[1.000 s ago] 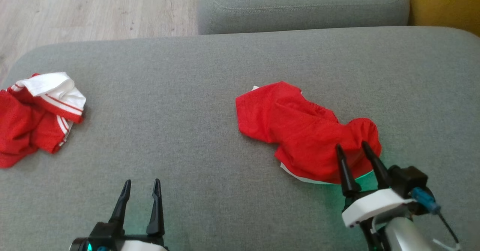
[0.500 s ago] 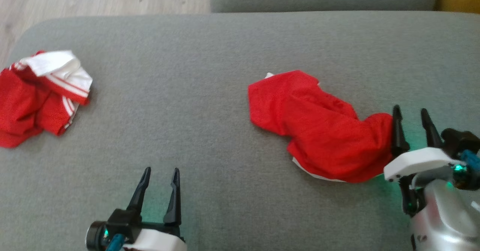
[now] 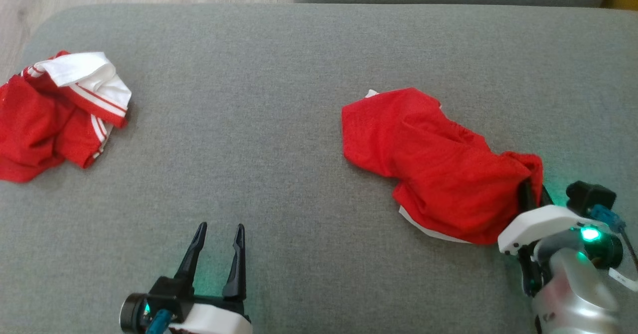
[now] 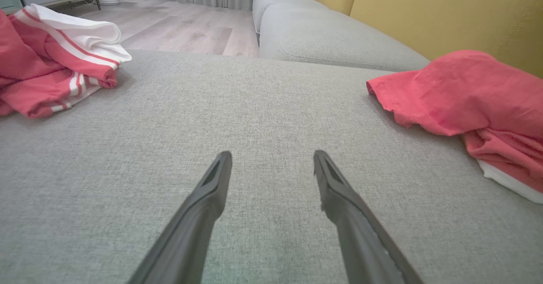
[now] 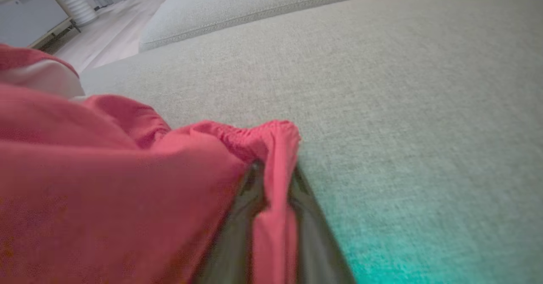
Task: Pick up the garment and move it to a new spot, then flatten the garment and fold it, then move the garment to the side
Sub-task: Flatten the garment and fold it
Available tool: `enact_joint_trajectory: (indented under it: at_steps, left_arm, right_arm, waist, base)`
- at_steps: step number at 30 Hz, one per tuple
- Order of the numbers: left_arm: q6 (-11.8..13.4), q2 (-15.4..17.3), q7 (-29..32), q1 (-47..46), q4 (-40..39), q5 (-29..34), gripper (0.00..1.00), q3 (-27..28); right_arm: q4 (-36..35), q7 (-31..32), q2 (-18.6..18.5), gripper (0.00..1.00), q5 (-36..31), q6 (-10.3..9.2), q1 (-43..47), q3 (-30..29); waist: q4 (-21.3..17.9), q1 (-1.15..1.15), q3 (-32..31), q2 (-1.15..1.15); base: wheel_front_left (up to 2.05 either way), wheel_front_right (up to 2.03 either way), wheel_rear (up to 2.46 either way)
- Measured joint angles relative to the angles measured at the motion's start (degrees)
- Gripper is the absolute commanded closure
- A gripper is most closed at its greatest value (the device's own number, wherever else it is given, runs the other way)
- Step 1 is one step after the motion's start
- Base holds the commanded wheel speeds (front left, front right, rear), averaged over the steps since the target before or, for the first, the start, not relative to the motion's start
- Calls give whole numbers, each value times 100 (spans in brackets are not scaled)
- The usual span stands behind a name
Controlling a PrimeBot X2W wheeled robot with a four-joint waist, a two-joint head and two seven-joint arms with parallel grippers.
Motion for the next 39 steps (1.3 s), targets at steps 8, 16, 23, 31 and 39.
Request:
enact_joint_trajectory:
  at_steps: [8,16,23,31,39]
  left_arm:
    - [-3,0,0,-68,3,-12,0,2]
    - [-7,0,-1,-56,98,-121,0,0]
    - [-62,1,-1,135,130,-169,0,-2]
    - [-136,1,0,216,200,-162,0,-32]
    - [-148,2,0,400,258,-120,0,165]
  right_arm:
    - [-980,-77,-18,100,268,0,-57,-79]
    - [-2497,-92,-617,100,453,-1,-949,-236]
    - [-3247,-120,-307,100,392,-1,-1065,851]
    - [-2365,-100,-13,0,534,-1,117,2341]
    - [-2241,-91,70,0,1744,-1,431,4068]
  waist:
    - [-74,0,-111,0]
    - [-40,0,-341,0]
    - [234,-1,-556,0]
    - [696,-1,-619,0]
    - [804,-1,-637,0]
  base:
    - [0,0,0]
    - [0,0,0]
    - [0,0,0]
    - [0,0,0]
    - [0,0,0]
